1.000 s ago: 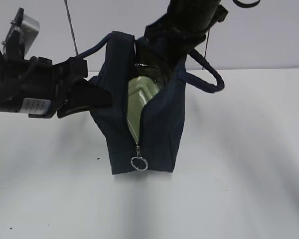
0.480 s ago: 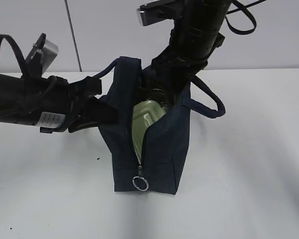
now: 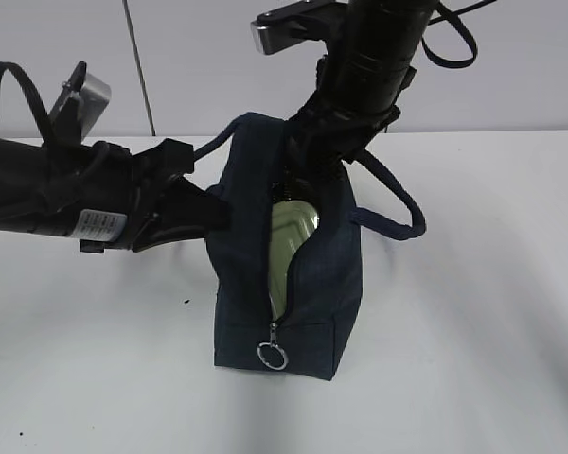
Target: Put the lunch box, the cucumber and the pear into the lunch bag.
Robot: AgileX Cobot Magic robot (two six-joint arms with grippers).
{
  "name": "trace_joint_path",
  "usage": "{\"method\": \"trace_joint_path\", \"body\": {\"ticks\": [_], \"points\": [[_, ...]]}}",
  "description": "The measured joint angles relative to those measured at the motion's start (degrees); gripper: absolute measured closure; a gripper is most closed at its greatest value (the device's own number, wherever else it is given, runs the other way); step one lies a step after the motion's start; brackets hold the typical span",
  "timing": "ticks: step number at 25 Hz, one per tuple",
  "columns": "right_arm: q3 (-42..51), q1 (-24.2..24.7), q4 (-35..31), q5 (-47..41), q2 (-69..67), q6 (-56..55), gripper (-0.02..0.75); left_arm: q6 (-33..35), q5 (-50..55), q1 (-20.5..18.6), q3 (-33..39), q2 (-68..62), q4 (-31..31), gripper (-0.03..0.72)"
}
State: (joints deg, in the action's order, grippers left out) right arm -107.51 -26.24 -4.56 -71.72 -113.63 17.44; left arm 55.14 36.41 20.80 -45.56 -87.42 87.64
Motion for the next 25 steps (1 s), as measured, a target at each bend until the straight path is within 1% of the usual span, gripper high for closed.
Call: {"method": "trace_joint_path", "body": {"ticks": [2,3,5,8,10,11,14,16,21,25], "points": [[0.0,0.0,0.0,0.0,0.0,0.0,0.273,0.0,0.1,0.0,0.0,0.0,0.0,0.549],[0.0,0.0,0.0,0.0,0.0,0.0,0.260,0.0,0.1,0.0,0.0,0.0,0.0,0.524],[0.0,0.0,0.4,0.0,0.0,-0.1,0.248,0.0,0.3,0.0,0.0,0.0,0.0,0.466],[0.0,0.0,0.6,0.0,0.0,-0.4,0.245,0.0,1.2,0.0,0.0,0.0,-0.6,0.358],[0.0,0.0,0.6,0.0,0.0,-0.4,0.245,0.0,2.5,0.0,0.0,0.0,-2.3,0.293],[0.0,0.0,0.6,0.0,0.0,-0.4,0.245,0.6,3.3,0.0,0.0,0.0,-3.7,0.272],[0.0,0.0,0.6,0.0,0.0,-0.4,0.245,2.8,5.2,0.0,0.0,0.0,-7.9,0.250],[0.0,0.0,0.6,0.0,0.0,-0.5,0.245,3.3,5.7,0.0,0.0,0.0,-8.9,0.245],[0.0,0.0,0.6,0.0,0.0,-0.6,0.245,4.5,5.7,0.0,0.0,0.0,-9.3,0.242],[0.0,0.0,0.5,0.0,0.0,-0.6,0.233,7.5,5.8,0.8,-0.1,0.0,-9.4,0.242]]}}
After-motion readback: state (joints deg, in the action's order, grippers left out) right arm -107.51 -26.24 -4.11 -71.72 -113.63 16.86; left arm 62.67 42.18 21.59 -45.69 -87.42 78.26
